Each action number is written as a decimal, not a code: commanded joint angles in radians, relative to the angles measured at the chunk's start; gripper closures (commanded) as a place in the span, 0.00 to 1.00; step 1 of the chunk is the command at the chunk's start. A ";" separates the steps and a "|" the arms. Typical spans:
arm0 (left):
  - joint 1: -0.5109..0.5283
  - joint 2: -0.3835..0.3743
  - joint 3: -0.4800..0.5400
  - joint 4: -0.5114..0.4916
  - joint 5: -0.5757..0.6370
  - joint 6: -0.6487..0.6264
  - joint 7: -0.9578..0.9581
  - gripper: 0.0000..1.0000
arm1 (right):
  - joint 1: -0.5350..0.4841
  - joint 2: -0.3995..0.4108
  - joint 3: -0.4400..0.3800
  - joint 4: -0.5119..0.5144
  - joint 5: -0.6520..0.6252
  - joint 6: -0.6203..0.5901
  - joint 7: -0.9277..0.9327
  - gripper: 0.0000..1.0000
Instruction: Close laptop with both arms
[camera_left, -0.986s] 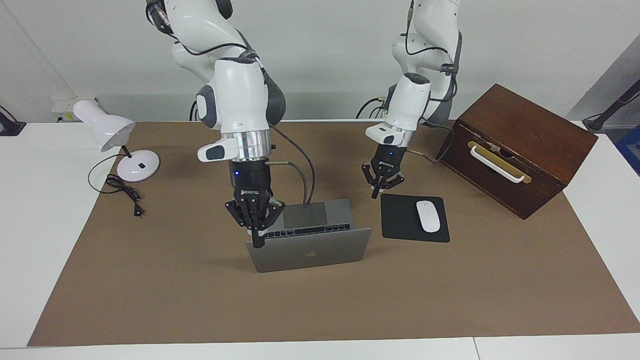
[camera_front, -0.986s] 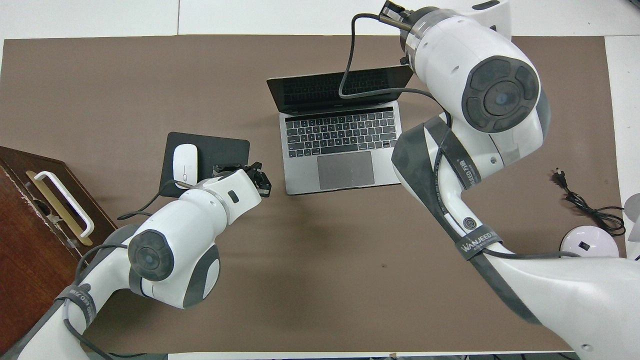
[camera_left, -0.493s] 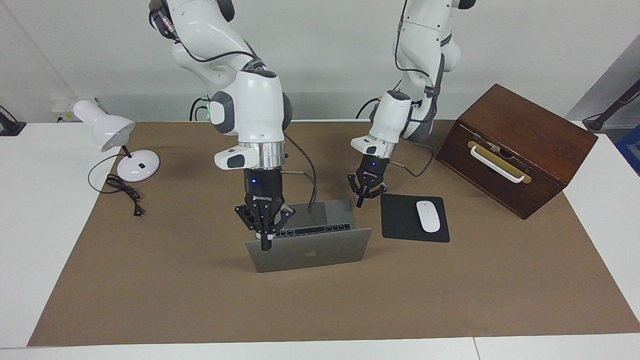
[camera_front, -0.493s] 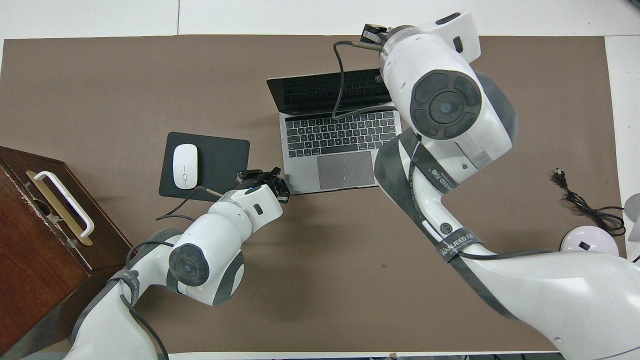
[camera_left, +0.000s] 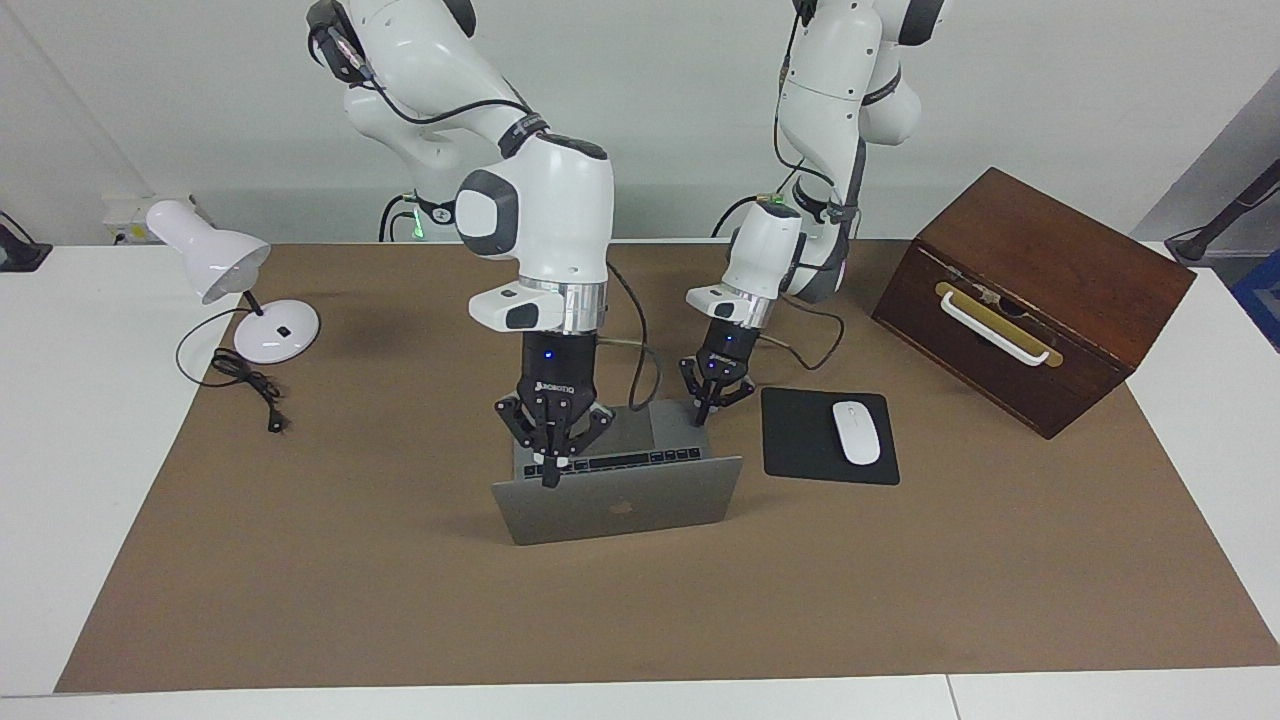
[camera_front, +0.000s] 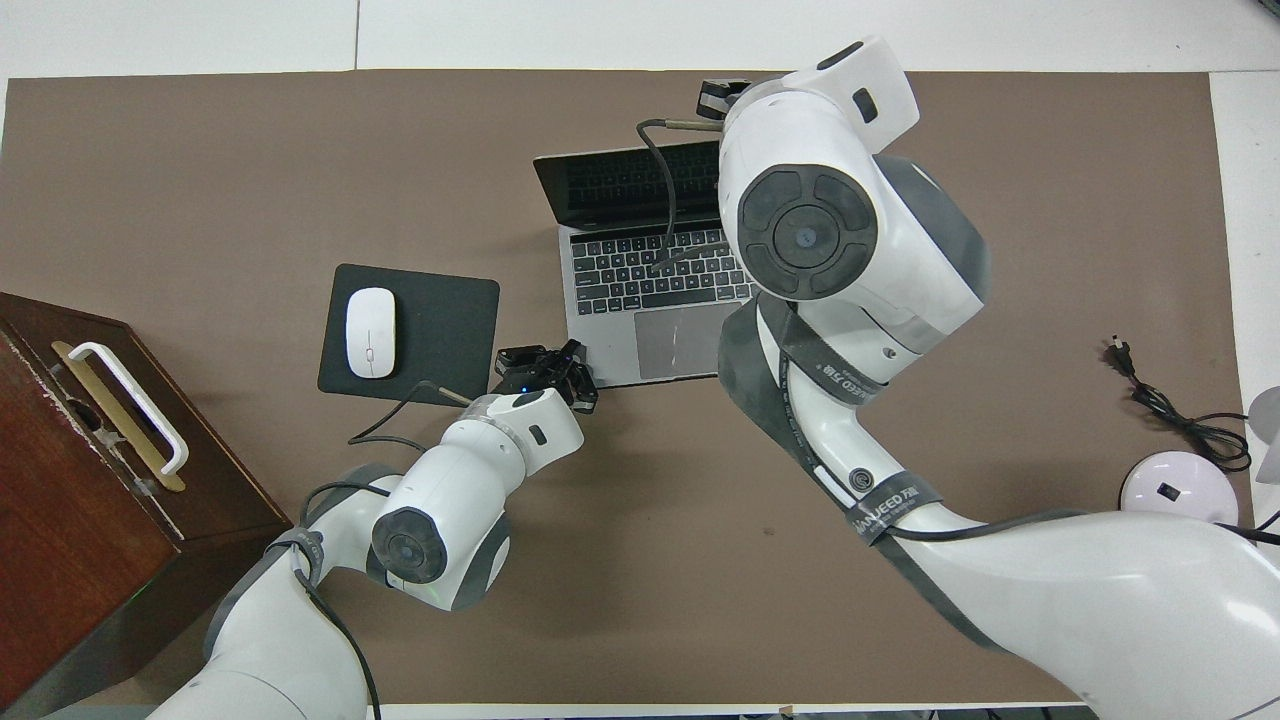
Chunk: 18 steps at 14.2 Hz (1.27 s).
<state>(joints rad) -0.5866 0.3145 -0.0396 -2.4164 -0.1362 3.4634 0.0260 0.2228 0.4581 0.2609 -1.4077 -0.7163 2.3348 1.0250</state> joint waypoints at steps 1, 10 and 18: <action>-0.022 0.009 0.014 -0.001 -0.016 0.020 0.012 1.00 | 0.001 0.027 0.008 0.032 -0.044 -0.015 -0.060 1.00; -0.030 0.024 0.015 -0.006 -0.014 0.017 0.081 1.00 | 0.001 0.068 0.049 0.065 -0.043 -0.068 -0.126 1.00; -0.030 0.041 0.015 -0.006 -0.014 0.022 0.092 1.00 | 0.015 0.132 0.054 0.191 -0.046 -0.115 -0.143 1.00</action>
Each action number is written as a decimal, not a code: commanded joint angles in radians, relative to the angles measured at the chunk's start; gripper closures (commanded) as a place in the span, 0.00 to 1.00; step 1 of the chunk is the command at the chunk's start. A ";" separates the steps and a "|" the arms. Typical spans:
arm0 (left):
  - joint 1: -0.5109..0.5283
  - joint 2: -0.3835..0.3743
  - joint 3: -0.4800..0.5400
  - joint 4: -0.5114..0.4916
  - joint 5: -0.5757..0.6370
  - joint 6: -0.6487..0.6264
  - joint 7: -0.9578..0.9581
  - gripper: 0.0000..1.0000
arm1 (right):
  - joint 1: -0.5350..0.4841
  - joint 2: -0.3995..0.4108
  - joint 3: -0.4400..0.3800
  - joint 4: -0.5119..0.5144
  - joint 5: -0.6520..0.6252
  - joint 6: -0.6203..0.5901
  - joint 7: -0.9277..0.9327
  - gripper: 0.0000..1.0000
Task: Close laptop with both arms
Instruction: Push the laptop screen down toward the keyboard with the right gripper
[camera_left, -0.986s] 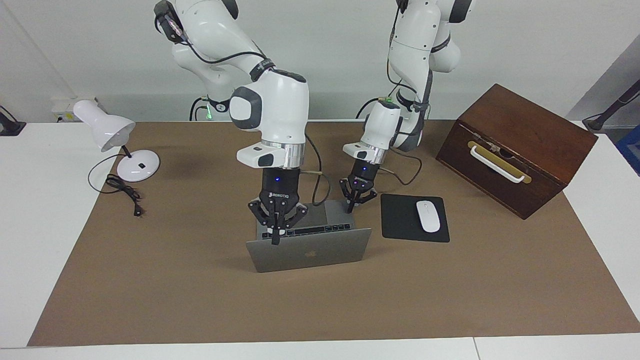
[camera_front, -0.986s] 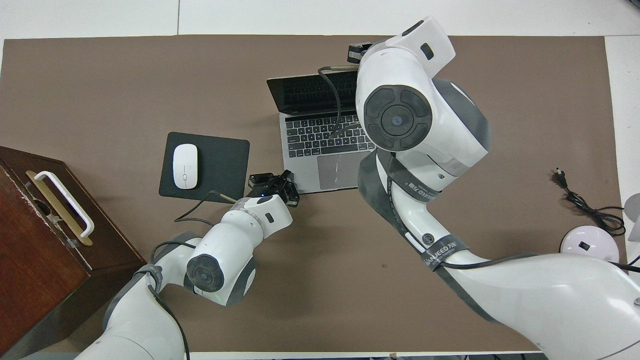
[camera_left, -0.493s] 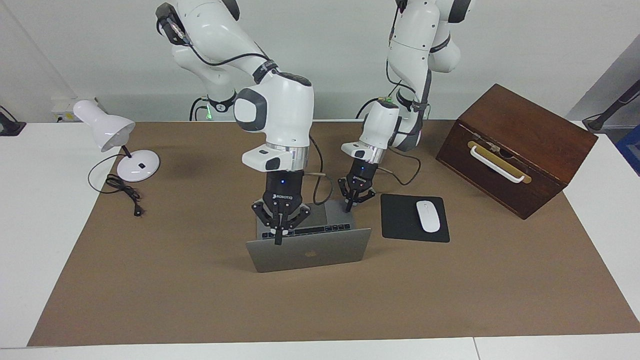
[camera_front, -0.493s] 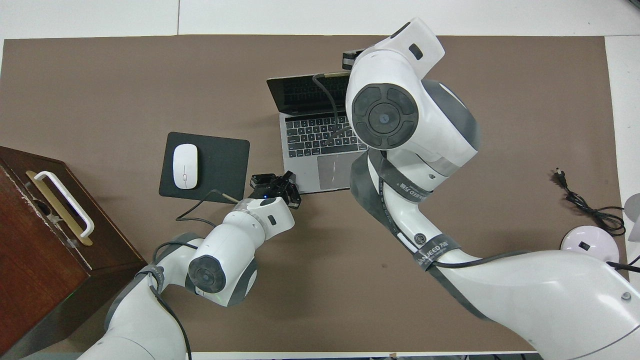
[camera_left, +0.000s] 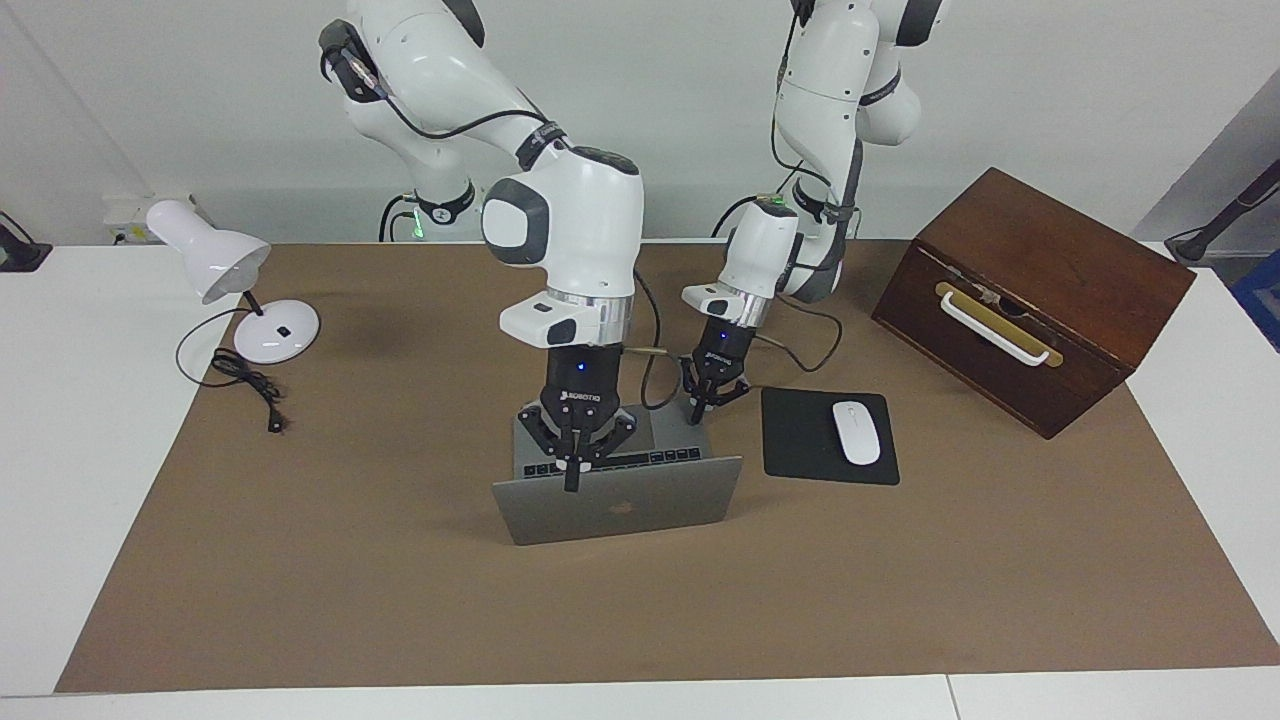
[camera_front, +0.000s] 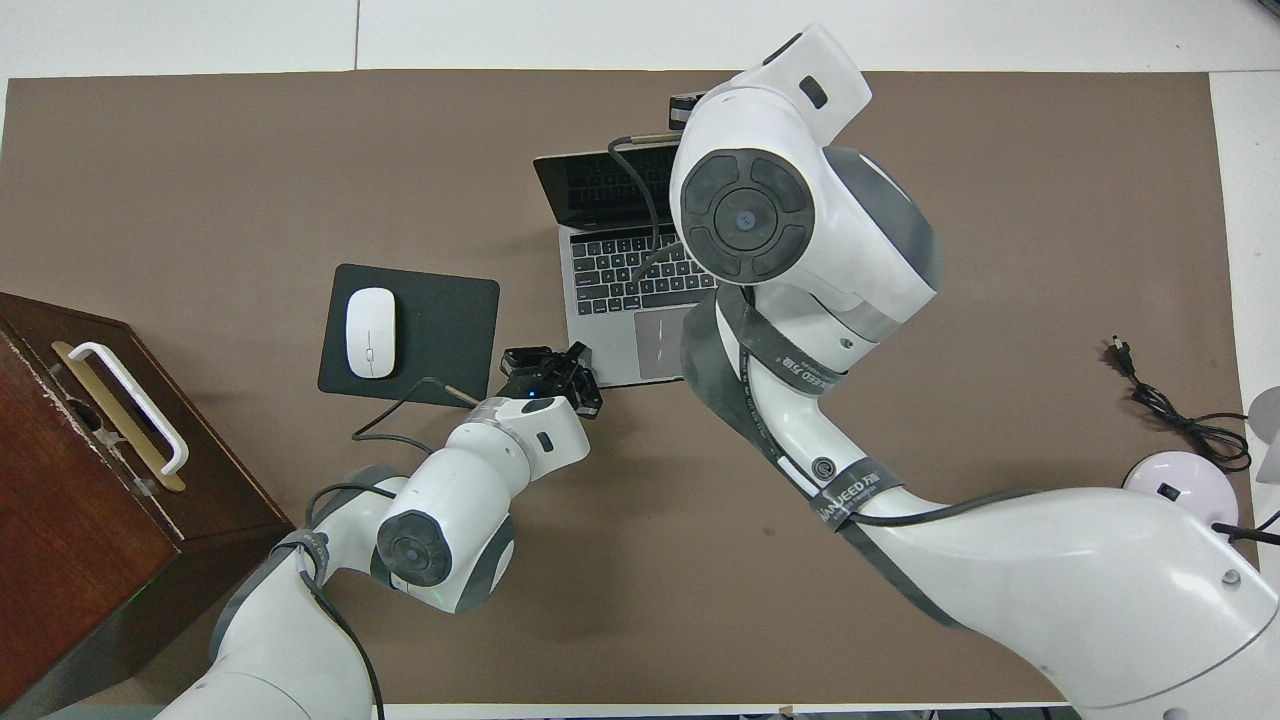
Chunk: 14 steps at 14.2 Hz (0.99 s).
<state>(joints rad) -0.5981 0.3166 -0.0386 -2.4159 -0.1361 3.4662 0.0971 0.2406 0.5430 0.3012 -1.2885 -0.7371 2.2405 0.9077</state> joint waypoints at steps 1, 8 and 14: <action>-0.019 0.039 0.014 -0.006 -0.014 0.019 0.021 1.00 | -0.003 0.057 0.012 0.089 -0.027 -0.021 -0.038 1.00; -0.019 0.039 0.014 -0.008 -0.014 0.019 0.018 1.00 | -0.006 0.129 0.003 0.199 -0.025 -0.007 -0.073 1.00; -0.022 0.041 0.014 -0.011 -0.014 0.017 0.021 1.00 | -0.006 0.189 0.009 0.233 -0.021 -0.001 -0.055 1.00</action>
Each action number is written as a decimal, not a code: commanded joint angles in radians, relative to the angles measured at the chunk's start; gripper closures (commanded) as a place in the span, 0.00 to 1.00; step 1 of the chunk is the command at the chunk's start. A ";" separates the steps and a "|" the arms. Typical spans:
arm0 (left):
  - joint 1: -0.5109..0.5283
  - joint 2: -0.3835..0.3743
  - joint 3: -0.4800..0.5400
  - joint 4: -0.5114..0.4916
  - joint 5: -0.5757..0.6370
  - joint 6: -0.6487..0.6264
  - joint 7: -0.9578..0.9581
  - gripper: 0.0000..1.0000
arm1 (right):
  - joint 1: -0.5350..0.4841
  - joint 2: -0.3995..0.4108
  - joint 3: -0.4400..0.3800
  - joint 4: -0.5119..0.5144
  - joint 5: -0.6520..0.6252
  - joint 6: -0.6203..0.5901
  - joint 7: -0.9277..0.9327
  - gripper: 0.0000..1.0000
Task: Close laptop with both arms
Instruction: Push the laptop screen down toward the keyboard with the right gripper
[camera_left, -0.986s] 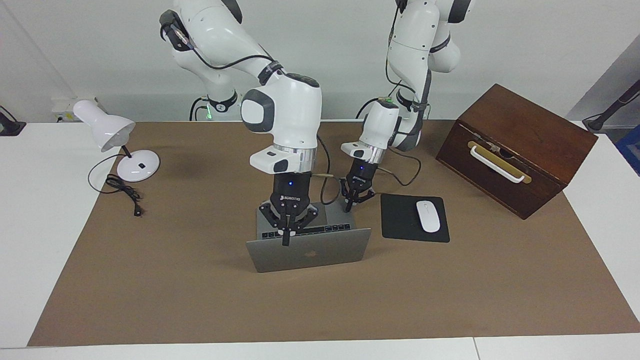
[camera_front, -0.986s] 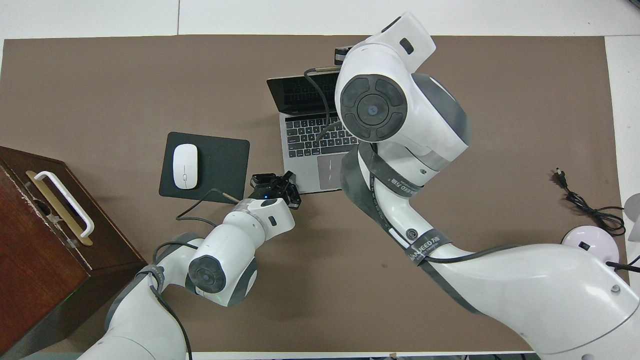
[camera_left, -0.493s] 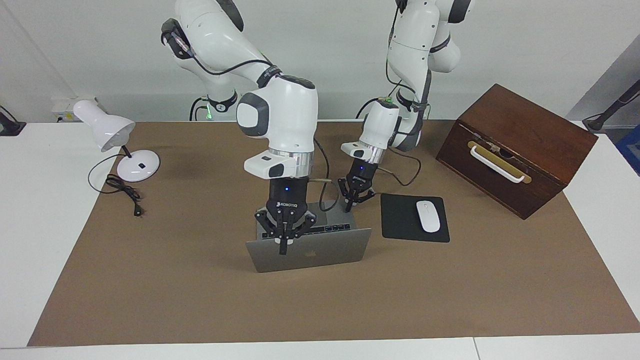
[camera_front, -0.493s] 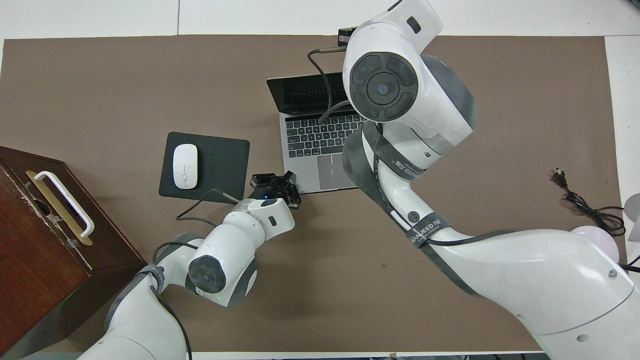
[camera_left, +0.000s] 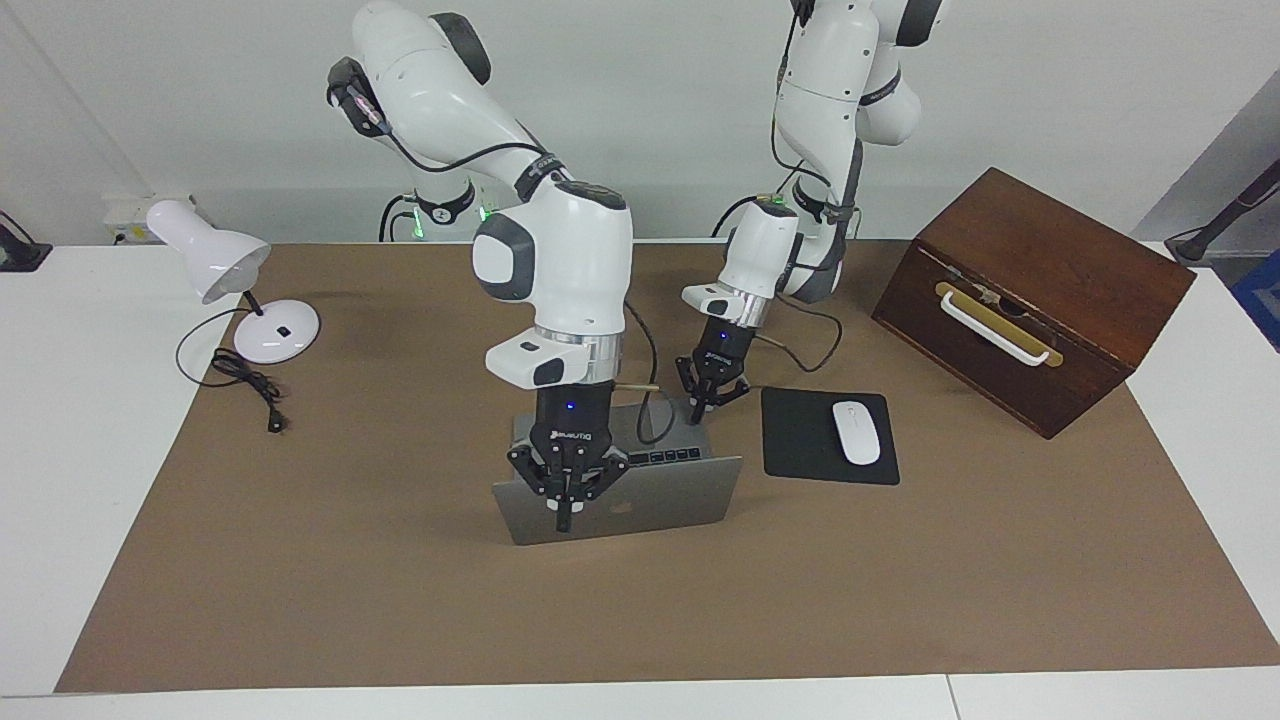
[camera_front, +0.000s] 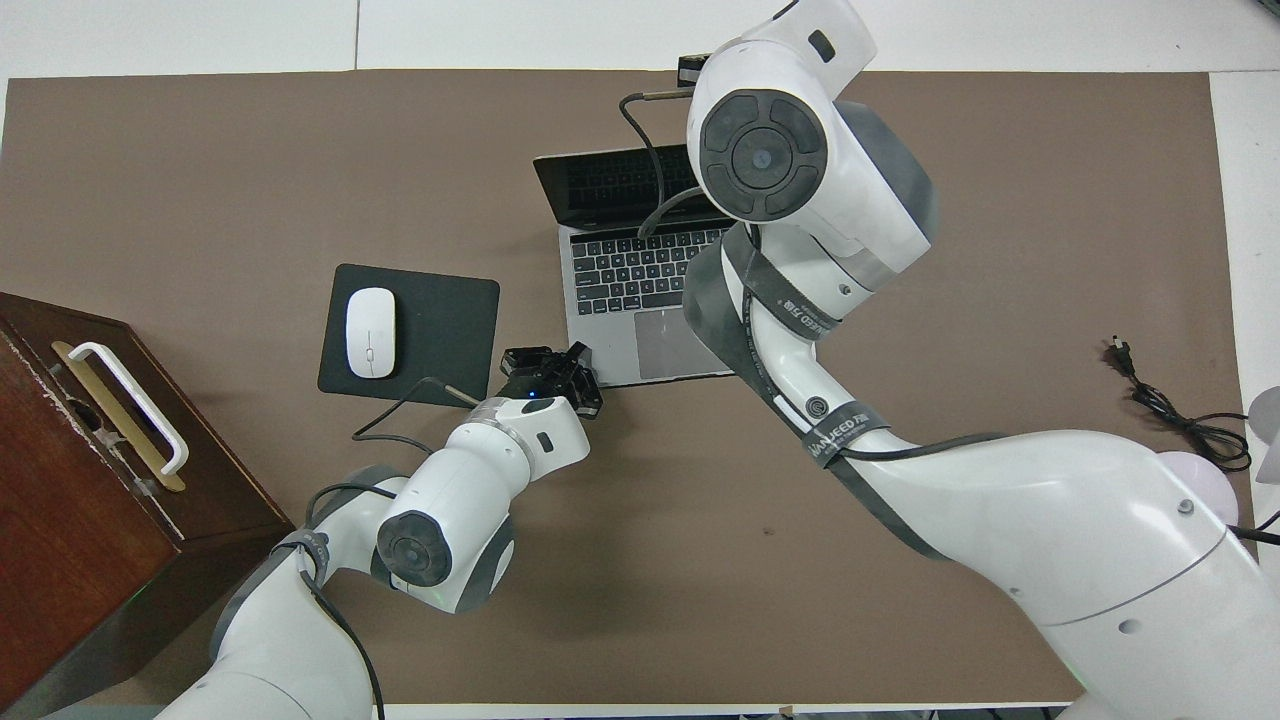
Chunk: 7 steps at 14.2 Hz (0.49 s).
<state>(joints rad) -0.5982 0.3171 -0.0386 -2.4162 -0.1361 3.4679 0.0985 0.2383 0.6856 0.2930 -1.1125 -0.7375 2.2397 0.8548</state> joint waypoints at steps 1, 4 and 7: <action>-0.022 0.042 0.014 -0.011 -0.014 0.014 0.021 1.00 | -0.002 0.049 0.018 0.057 -0.017 0.000 0.010 1.00; -0.022 0.042 0.014 -0.011 -0.014 0.014 0.021 1.00 | -0.002 0.055 0.041 0.056 0.021 -0.026 0.017 1.00; -0.022 0.042 0.014 -0.011 -0.014 0.014 0.020 1.00 | 0.001 0.055 0.043 0.053 0.056 -0.069 0.017 1.00</action>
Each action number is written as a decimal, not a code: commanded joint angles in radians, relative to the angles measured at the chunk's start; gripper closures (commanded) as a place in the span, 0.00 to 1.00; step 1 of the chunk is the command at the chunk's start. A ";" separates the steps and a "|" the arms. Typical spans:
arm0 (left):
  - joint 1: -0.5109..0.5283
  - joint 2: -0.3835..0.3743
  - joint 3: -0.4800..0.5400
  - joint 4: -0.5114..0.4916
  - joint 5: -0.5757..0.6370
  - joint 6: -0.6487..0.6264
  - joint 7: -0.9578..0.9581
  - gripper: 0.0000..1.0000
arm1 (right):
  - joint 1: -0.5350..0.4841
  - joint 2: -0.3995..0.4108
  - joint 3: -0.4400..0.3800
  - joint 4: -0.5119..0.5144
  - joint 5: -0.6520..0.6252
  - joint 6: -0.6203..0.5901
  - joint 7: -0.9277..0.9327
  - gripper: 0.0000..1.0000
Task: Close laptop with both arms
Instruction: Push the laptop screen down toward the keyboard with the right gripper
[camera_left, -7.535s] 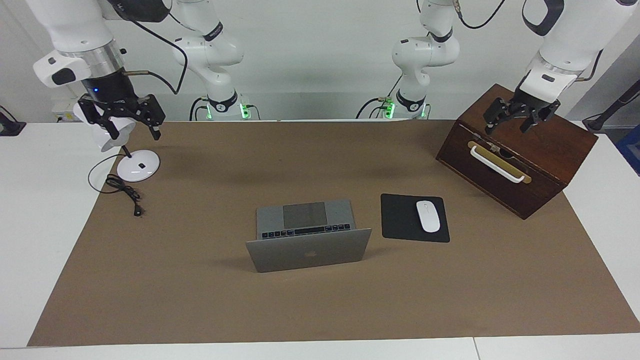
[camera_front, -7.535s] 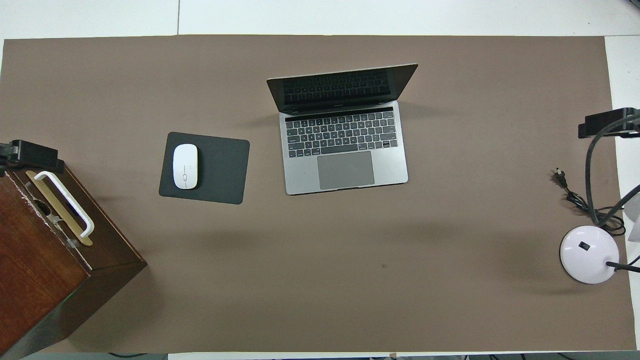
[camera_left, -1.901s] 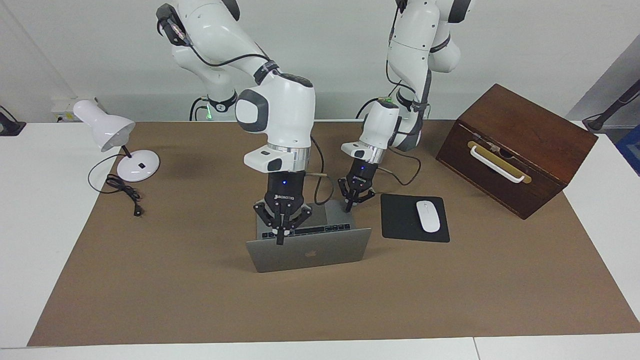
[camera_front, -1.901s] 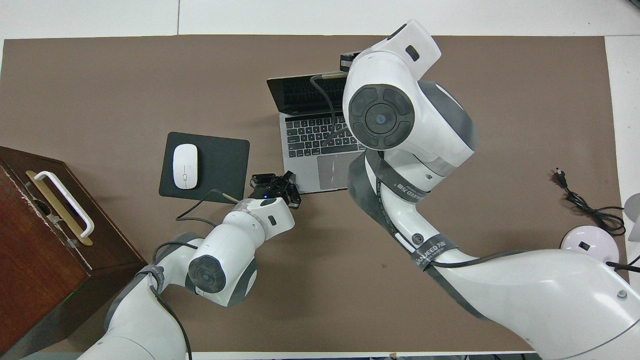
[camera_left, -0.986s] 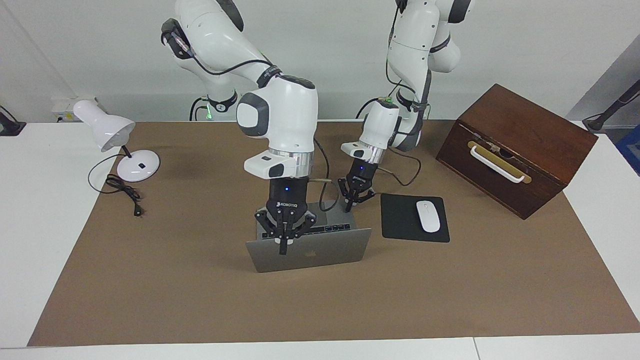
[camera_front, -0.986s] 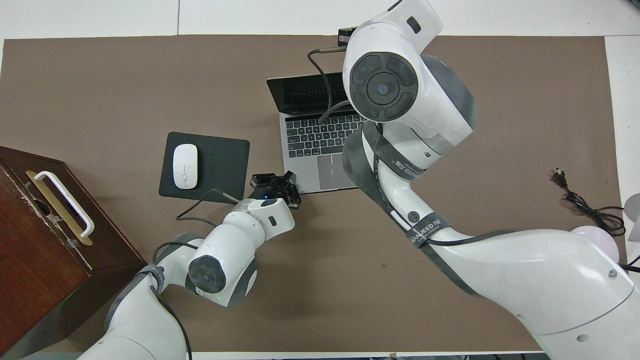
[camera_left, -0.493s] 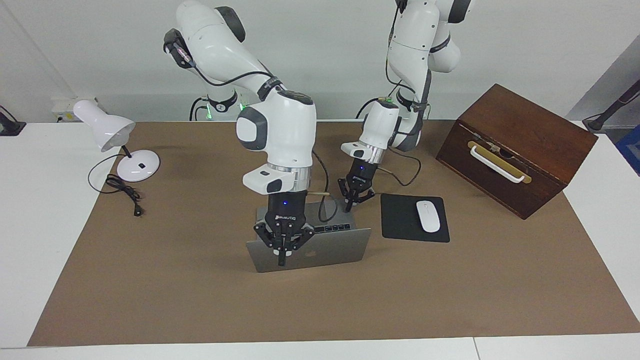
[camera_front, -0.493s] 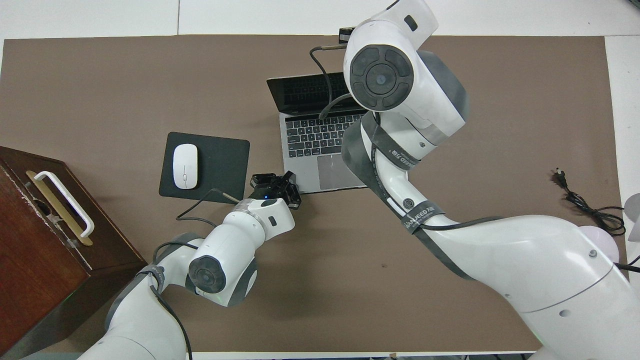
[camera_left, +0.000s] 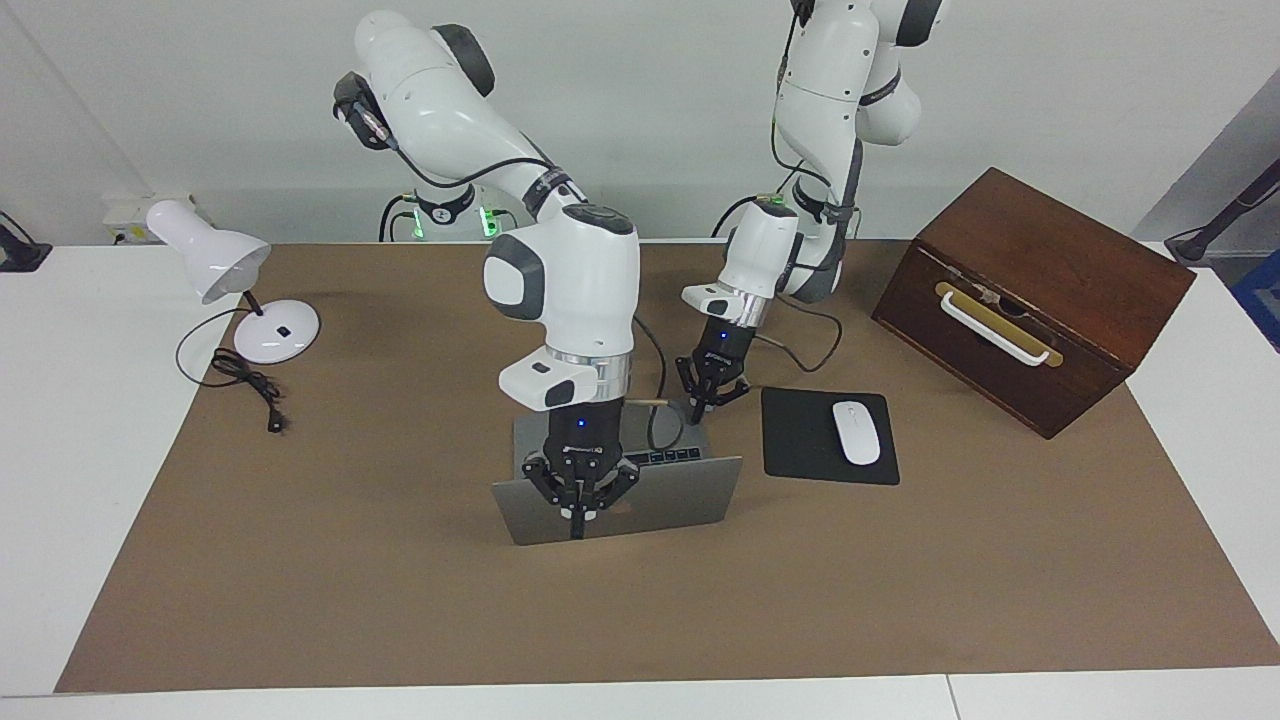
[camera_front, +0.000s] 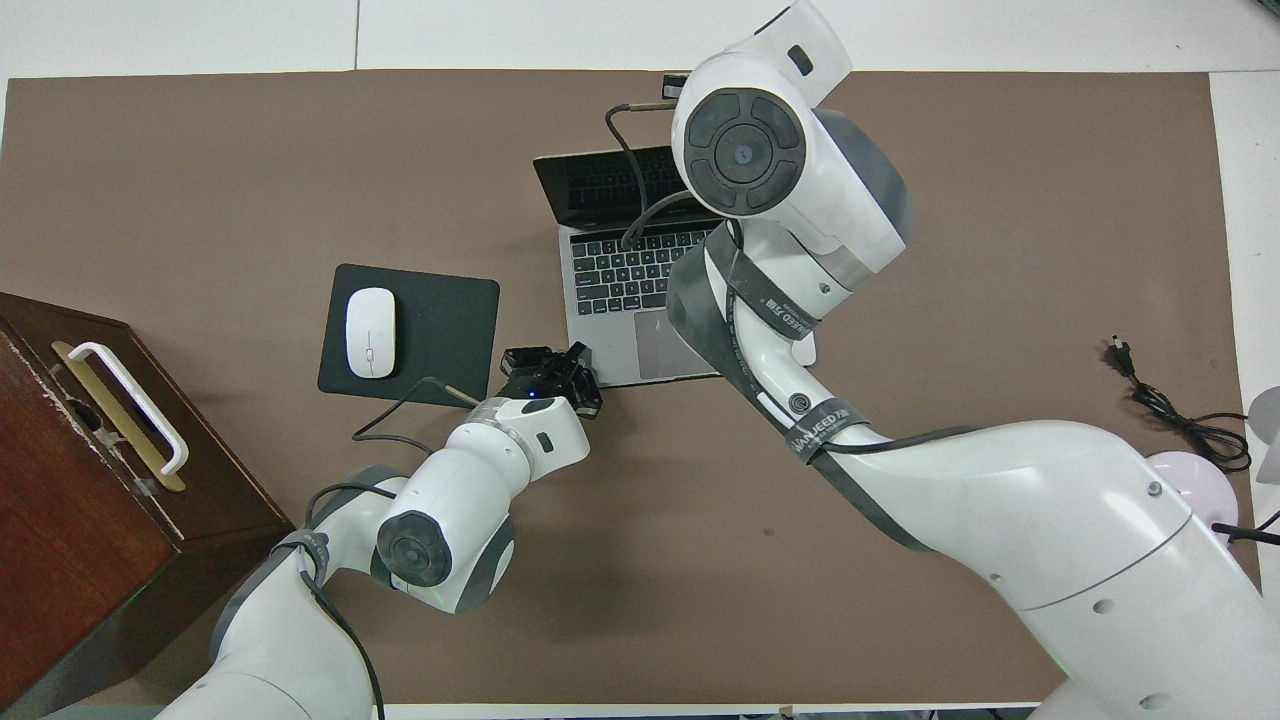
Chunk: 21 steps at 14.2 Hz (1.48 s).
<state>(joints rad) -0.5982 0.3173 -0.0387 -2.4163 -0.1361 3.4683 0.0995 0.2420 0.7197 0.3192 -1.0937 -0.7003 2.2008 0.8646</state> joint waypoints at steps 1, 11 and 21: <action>-0.021 0.042 0.014 -0.010 -0.014 0.014 0.019 1.00 | -0.003 0.021 0.018 0.034 0.021 -0.039 0.007 1.00; -0.021 0.042 0.013 -0.010 -0.014 0.015 0.019 1.00 | 0.002 0.020 0.032 0.029 0.208 -0.139 0.005 1.00; -0.021 0.042 0.014 -0.010 -0.013 0.015 0.019 1.00 | 0.000 0.018 0.043 0.026 0.415 -0.275 -0.006 1.00</action>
<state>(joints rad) -0.5983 0.3175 -0.0387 -2.4167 -0.1361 3.4695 0.0996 0.2455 0.7223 0.3468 -1.0911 -0.3194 1.9693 0.8648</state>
